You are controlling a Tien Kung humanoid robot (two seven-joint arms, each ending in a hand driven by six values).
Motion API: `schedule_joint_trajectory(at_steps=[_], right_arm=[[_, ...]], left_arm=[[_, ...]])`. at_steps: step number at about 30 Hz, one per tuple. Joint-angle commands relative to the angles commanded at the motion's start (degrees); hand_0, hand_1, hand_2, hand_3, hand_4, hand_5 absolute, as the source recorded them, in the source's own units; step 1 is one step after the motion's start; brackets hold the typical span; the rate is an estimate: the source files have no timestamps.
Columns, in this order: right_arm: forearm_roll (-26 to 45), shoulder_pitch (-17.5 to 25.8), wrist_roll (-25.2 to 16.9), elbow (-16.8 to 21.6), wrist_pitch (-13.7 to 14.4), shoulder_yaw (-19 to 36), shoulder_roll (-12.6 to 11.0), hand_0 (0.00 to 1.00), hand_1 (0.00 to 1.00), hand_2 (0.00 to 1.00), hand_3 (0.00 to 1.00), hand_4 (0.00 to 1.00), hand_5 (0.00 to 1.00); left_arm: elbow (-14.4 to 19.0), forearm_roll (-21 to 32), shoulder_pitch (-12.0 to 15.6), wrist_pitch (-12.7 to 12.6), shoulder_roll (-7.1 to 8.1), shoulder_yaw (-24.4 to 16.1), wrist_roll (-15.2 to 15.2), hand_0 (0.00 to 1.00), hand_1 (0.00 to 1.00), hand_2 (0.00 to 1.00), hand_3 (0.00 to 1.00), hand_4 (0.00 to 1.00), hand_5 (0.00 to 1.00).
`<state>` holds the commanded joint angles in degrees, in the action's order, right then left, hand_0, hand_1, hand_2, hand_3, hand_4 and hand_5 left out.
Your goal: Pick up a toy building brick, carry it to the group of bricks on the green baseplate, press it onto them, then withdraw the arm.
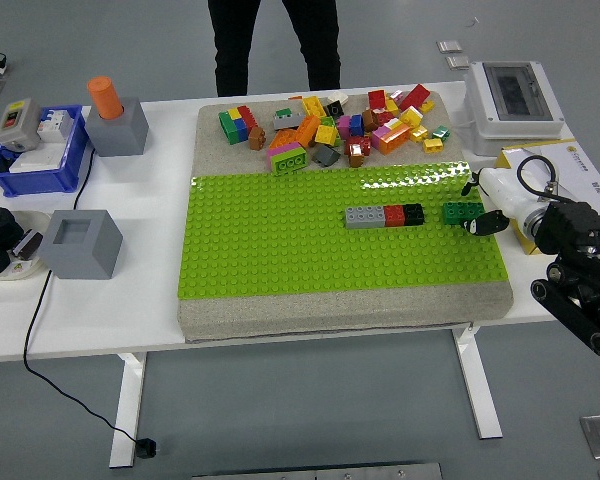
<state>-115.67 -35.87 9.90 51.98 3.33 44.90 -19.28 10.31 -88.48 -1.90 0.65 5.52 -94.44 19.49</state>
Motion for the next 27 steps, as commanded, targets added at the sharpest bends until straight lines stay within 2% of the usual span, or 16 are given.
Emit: schedule_joint_trajectory(at_steps=[8, 27], right_arm=[[0.6, -0.4, -0.2, -1.3, 0.0, -0.6, 0.3, 0.772, 0.74, 0.789, 0.647, 0.786, 0.228], [2.1, -0.7, -0.5, -1.7, 0.2, -0.5, 0.3, 0.77, 0.74, 0.787, 0.641, 0.773, 0.215]], left_arm=[[0.0, 0.0, 0.0, 0.0, -0.03, 0.0, 0.1, 0.784, 0.778, 0.723, 0.44, 0.998, 0.844], [0.0, 0.1, -0.2, 0.0, 0.07, 0.0, -0.1, 0.785, 0.778, 0.723, 0.44, 0.998, 0.84]])
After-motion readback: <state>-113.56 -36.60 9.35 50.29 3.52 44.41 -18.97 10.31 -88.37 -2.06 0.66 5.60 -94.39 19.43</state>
